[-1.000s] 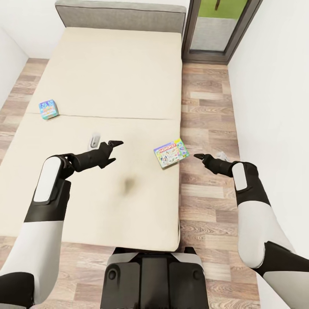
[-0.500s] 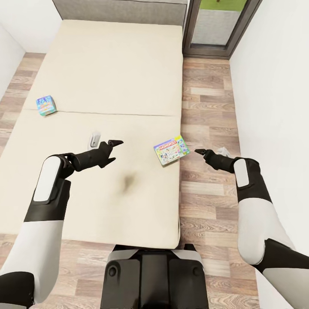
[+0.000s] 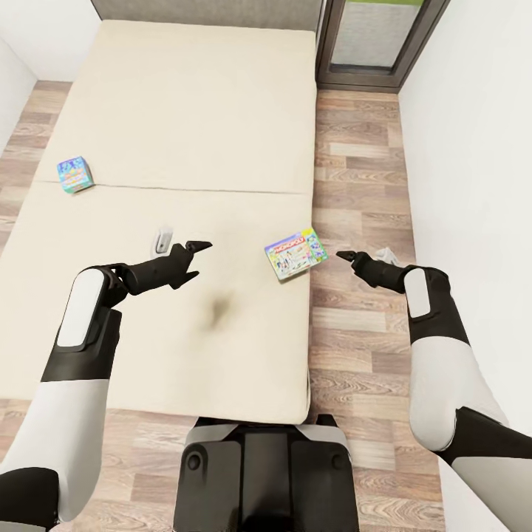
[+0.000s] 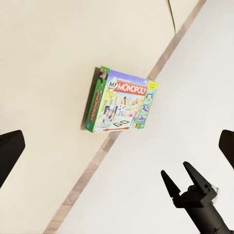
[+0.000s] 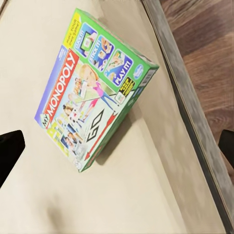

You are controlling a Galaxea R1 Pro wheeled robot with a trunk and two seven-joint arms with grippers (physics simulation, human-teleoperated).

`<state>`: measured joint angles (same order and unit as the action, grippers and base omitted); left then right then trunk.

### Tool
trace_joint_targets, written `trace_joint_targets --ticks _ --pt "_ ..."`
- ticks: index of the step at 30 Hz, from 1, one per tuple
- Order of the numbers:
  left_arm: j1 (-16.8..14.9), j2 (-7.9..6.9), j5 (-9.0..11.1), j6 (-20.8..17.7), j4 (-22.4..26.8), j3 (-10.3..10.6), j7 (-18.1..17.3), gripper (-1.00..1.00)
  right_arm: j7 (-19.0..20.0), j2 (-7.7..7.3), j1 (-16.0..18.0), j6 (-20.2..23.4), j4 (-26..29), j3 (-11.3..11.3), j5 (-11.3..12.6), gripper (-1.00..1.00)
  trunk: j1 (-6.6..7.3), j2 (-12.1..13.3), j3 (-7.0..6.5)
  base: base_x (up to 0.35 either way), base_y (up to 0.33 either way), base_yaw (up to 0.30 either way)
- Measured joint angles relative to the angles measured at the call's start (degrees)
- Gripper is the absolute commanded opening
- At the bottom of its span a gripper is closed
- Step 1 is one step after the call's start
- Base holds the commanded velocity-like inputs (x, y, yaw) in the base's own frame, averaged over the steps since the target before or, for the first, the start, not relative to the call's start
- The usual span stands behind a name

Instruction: Put all the toys in the child's room - the three board games (two on the bed and one on the table), the two jigsaw puzzles on the table, and the tennis ball on the table - inside the toy box on the table in the child's room.

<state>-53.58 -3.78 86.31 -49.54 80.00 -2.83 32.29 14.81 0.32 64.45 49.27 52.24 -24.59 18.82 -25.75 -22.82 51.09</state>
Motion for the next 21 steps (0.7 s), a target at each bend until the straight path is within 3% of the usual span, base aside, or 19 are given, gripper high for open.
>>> trace_joint_targets --ticks 15,21 --pt "-0.3 -0.01 0.0 0.0 -0.2 0.0 0.0 1.0 0.0 -0.05 2.0 0.0 0.2 0.0 0.0 1.0 0.0 0.0 1.4 0.0 0.0 0.0" --pt "-3.1 0.03 0.1 0.0 -0.2 0.1 0.0 1.0 -0.1 -0.06 2.9 0.1 0.2 0.0 0.1 1.0 0.0 0.0 1.96 0.0 0.0 0.0"
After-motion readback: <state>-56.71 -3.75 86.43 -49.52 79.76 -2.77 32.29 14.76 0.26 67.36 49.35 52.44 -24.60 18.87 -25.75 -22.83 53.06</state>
